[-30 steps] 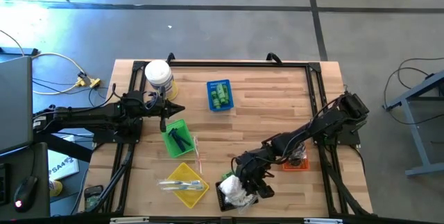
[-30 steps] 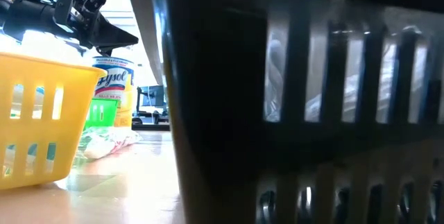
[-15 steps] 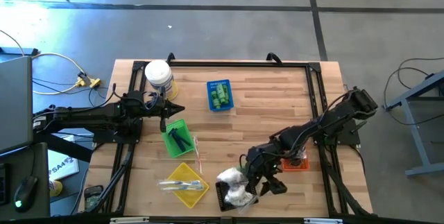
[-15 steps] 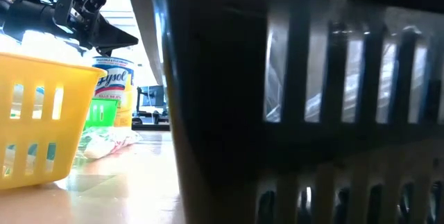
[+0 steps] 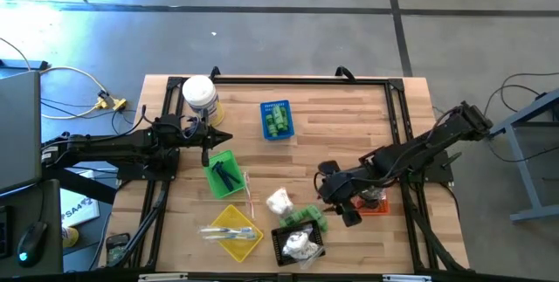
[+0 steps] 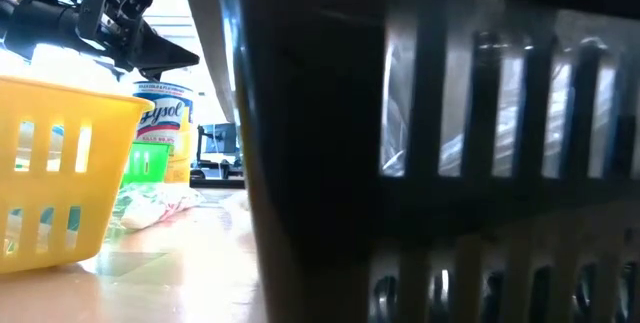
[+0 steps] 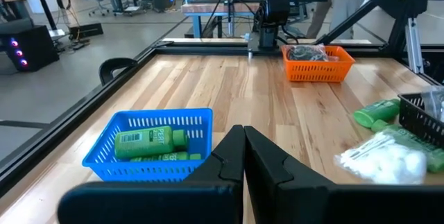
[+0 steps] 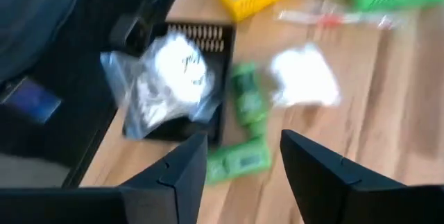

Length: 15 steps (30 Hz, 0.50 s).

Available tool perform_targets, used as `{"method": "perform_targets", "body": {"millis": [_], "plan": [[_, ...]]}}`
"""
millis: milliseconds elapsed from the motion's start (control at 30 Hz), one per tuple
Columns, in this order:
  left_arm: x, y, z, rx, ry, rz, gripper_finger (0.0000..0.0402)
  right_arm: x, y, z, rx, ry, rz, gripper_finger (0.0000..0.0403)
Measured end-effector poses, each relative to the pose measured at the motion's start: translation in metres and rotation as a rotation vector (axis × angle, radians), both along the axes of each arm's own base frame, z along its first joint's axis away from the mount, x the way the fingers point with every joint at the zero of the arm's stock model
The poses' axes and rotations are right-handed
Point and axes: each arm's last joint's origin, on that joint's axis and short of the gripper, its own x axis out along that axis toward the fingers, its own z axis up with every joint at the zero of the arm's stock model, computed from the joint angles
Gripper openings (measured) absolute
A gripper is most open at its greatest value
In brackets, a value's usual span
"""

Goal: Pick & Place Travel size toiletries
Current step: Put the cotton pack into the black bin

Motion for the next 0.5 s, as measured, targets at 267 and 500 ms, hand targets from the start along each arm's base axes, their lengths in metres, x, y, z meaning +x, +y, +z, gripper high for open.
{"method": "perform_targets", "body": {"millis": [267, 500], "plan": [[0.000, 0.000, 0.000, 0.007, 0.001, 0.000, 0.0000, 0.039, -0.034, -0.010, -0.053, -0.121, -0.147, 0.0156], [0.000, 0.000, -0.002, 0.001, 0.026, 0.000, 0.0000, 0.089, -0.048, -0.071, 0.004, -0.066, 0.051, 0.0160]]}}
